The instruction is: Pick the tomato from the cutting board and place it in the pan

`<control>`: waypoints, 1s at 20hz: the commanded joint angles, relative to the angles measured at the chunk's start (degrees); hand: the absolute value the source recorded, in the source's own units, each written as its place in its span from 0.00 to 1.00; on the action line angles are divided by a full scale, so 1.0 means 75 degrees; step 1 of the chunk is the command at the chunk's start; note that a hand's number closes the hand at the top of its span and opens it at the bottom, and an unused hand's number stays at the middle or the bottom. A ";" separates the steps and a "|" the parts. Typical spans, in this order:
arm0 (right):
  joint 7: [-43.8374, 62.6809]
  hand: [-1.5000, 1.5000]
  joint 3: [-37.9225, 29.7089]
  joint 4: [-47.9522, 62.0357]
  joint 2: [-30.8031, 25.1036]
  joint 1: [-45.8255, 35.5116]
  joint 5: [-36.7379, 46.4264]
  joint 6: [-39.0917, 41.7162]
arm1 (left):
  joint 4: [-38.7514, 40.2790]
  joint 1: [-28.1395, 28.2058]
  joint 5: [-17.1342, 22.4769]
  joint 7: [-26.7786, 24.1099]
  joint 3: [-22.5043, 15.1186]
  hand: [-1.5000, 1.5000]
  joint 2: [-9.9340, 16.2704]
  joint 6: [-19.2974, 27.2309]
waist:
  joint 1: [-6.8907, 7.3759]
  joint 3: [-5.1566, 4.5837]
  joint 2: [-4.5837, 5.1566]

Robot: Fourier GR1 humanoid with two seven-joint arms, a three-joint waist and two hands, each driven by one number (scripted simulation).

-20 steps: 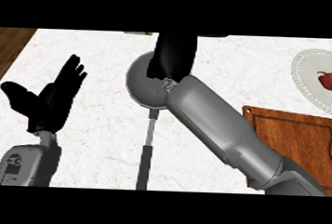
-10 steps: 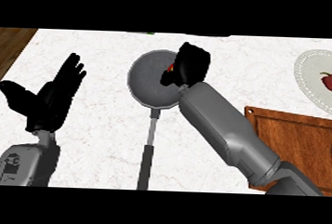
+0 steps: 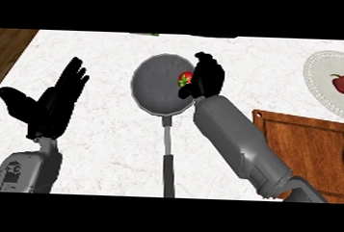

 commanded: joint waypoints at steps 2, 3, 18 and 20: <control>-0.0688 0.00 -0.0290 -0.0495 0.0018 0.0202 -0.0560 -0.1481 | -0.0241 -0.0135 0.0048 0.0439 0.0121 0.50 0.0023 0.0196 | -0.0176 0.0008 -0.0068; -0.0955 0.00 -0.0317 -0.0646 0.0018 0.0568 -0.0549 -0.2005 | -0.0032 0.0303 0.0043 -0.0084 0.0147 0.50 -0.0018 0.0057 | -0.0246 0.0003 -0.0073; -0.4051 0.00 -0.0316 -0.7014 -0.0852 0.5253 -0.2964 -0.1791 | -0.0537 0.1091 -0.0231 -0.0193 0.0055 0.50 -0.0178 0.0296 | -0.0822 0.0009 -0.0234; -0.3878 0.00 0.0218 -0.7820 -0.0935 0.5974 -0.2591 -0.1762 | -0.0280 0.0689 -0.0089 0.0018 0.0333 0.50 -0.0031 0.0309 | -0.0787 -0.0004 -0.0214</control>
